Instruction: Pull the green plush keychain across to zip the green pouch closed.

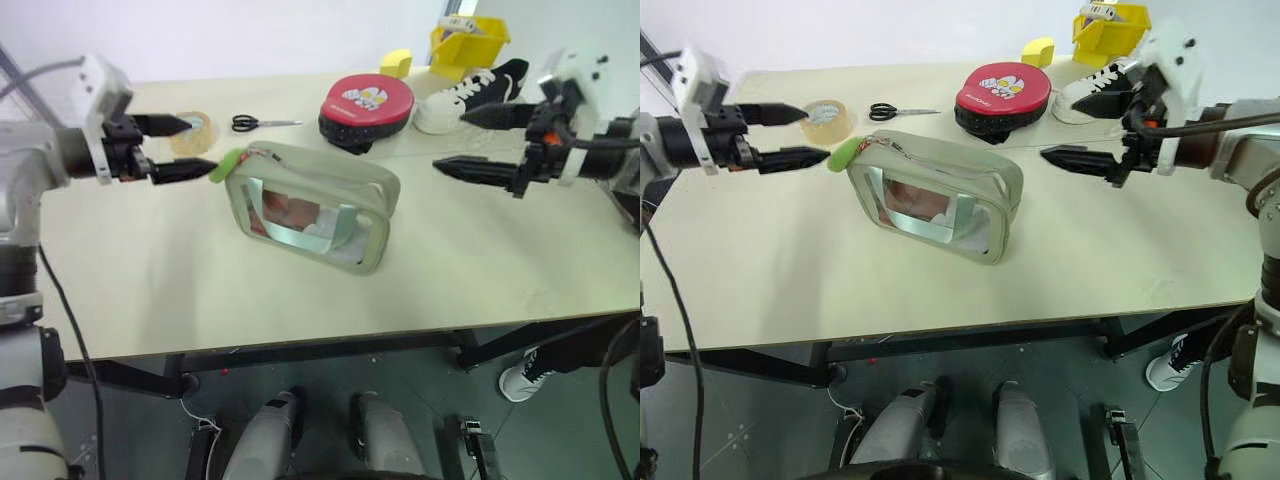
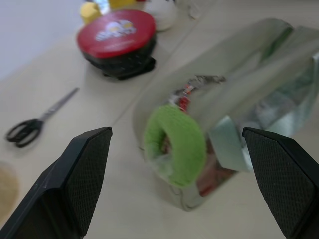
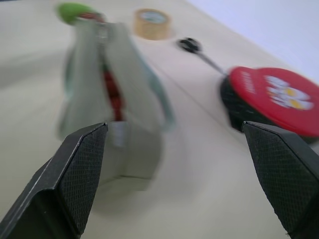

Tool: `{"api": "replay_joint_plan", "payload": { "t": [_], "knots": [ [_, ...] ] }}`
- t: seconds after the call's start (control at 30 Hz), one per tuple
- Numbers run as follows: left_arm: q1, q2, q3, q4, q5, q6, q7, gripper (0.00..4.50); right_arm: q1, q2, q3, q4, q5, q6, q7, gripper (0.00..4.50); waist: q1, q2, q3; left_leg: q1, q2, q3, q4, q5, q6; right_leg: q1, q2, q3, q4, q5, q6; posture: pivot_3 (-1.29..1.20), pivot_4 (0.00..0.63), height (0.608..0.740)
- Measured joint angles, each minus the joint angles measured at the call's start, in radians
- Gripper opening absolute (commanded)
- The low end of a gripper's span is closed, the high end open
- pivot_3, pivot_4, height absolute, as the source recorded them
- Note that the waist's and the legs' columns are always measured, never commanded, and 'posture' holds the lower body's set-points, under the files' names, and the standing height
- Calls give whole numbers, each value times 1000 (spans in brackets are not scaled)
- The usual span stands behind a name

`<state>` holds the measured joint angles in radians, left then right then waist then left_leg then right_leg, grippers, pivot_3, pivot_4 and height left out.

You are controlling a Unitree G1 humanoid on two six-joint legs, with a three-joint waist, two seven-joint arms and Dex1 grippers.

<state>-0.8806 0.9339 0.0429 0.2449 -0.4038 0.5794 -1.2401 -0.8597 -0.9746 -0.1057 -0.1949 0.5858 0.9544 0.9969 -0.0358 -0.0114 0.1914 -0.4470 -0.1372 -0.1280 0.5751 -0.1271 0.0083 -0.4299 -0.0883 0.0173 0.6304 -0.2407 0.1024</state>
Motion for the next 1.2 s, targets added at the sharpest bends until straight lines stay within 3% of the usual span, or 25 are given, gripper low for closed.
{"api": "replay_joint_plan", "payload": {
  "t": [0.23,0.43,0.63,0.8,1.0,1.1,1.2],
  "knots": [
    [-14,-2,-19,-3,3,2,-5,4474,-20,44,49,-17,9,46,-48,4500,2,0,0,-12,-1,1,1,0,0,-13,-1,0,2,3,4,0,150,740],
    [-2,-8,-19,-43,0,6,12,4474,-32,69,56,-17,10,48,-69,4500,-2,0,0,-12,-1,1,2,0,0,-13,-1,1,2,4,4,0,150,740],
    [-17,-23,-18,-122,-49,76,2,4474,-156,212,103,-38,57,101,-109,4500,-7,0,0,-12,0,1,2,1,0,-13,0,1,3,4,4,0,150,740],
    [20,2,-24,-292,-124,145,-63,4474,-176,371,345,-25,-66,19,-161,4500,-10,0,0,-12,0,2,3,2,0,-14,1,2,5,4,4,0,150,740],
    [59,49,-9,-353,-137,158,-41,4474,-168,394,524,55,-262,-155,-154,4500,-3,0,0,-9,-1,2,3,2,-2,-11,2,1,5,6,5,0,150,740],
    [96,52,-2,-374,-144,170,-14,4500,-167,394,557,90,-329,-227,-124,3696,-6,0,0,-5,0,2,3,2,-2,-8,2,1,6,6,4,0,150,740],
    [109,64,27,-399,-155,181,15,4500,-167,397,569,127,-378,-288,-103,2161,-7,0,0,-1,0,2,2,2,-2,-5,3,1,5,6,4,0,150,740]
  ]
}}
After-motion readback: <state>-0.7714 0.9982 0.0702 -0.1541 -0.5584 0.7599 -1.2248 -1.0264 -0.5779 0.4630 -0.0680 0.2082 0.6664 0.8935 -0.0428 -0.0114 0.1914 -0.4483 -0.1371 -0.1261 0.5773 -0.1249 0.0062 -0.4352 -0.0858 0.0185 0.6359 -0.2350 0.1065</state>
